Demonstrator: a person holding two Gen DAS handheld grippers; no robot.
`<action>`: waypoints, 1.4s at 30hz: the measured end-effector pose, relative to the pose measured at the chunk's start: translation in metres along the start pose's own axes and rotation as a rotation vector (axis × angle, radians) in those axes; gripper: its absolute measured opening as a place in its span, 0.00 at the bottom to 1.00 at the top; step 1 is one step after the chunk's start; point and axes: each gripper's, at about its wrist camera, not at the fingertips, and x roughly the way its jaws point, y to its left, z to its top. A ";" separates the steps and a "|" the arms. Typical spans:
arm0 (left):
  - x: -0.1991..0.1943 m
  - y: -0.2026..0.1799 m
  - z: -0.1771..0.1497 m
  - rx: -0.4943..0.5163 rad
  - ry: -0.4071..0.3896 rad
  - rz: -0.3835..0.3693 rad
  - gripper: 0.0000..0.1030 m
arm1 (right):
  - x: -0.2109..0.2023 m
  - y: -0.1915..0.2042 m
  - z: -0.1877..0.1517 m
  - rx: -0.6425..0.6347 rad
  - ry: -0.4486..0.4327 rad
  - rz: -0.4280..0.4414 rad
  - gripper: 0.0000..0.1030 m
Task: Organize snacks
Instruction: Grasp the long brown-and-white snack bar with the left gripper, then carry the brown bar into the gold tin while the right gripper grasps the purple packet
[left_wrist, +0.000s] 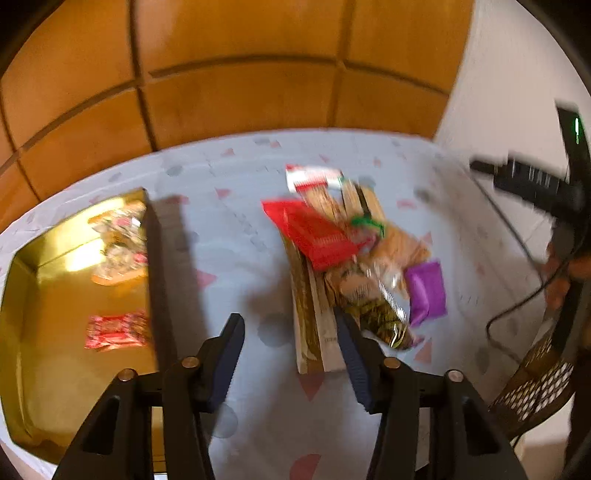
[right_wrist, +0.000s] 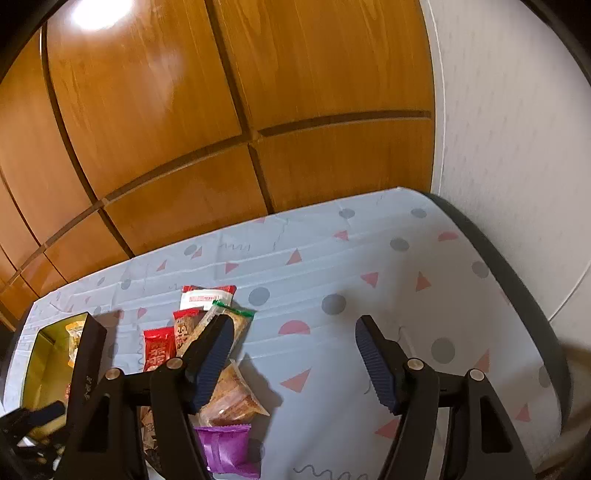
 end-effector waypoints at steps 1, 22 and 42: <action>0.009 -0.003 -0.003 0.017 0.026 0.006 0.38 | 0.002 0.000 0.000 0.000 0.009 0.003 0.67; 0.104 -0.012 0.049 0.080 0.054 -0.017 0.40 | 0.007 0.011 -0.004 -0.030 0.044 0.076 0.73; 0.043 -0.013 -0.046 0.102 -0.026 0.020 0.27 | 0.021 0.008 -0.008 -0.029 0.119 0.071 0.73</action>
